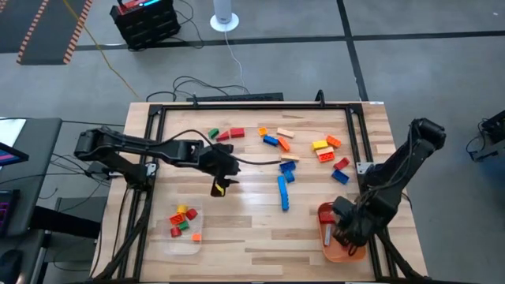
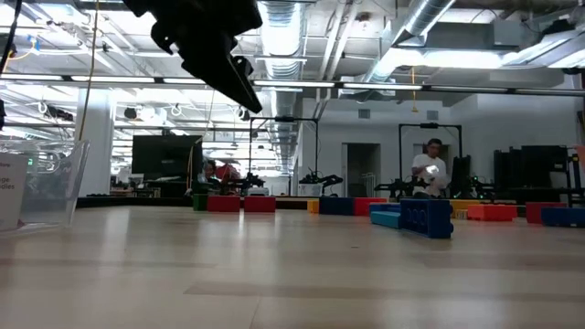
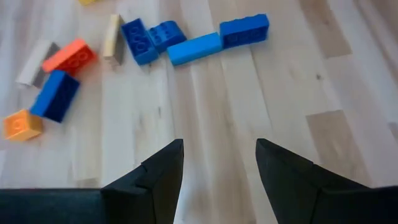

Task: Sort blocks by size
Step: Put the large brown block into the orange bin, then put the large blue game piece into the orange bin

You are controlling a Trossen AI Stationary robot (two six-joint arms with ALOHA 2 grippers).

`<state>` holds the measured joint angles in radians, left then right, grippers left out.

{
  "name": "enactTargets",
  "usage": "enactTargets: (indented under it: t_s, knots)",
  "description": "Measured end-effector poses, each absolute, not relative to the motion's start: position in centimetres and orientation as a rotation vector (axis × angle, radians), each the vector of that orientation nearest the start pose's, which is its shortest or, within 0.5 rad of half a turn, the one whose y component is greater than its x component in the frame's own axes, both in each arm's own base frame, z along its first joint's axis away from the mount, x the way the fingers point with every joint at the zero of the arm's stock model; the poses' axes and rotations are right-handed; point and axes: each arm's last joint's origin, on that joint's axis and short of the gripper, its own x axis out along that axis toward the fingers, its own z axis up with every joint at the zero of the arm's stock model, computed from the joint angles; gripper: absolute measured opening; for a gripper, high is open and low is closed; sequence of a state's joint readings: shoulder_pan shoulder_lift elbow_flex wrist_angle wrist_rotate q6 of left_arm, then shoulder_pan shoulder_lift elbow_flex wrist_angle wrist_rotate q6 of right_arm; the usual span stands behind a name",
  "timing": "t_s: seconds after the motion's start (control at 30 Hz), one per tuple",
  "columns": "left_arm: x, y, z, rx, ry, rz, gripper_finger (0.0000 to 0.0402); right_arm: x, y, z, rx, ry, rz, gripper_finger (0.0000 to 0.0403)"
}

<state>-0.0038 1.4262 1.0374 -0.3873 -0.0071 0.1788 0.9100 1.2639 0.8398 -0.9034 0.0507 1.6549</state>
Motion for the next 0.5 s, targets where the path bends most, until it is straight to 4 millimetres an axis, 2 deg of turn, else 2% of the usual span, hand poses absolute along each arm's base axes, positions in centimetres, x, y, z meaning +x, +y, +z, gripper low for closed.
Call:
enactTargets:
  t_s: [0.13,0.27,0.4,0.5]
  knots:
    - [30.1,0.0,26.0,0.190,0.773,-0.038,0.0195,13.3,16.5,22.1,0.800,1.408,-0.409,0.0174]
    - [30.0,-0.1,26.4,0.199,0.749,-0.030,0.0195,14.1,16.4,24.4,0.788,1.395,-0.386,0.0192]
    - [30.0,-0.7,26.5,0.274,0.750,-0.010,0.0195,16.2,15.5,27.4,0.637,1.249,-0.335,0.0184]
    - [29.9,-0.9,26.5,0.332,0.759,0.042,0.0195,18.8,13.9,28.2,0.470,1.151,-0.337,0.0172]
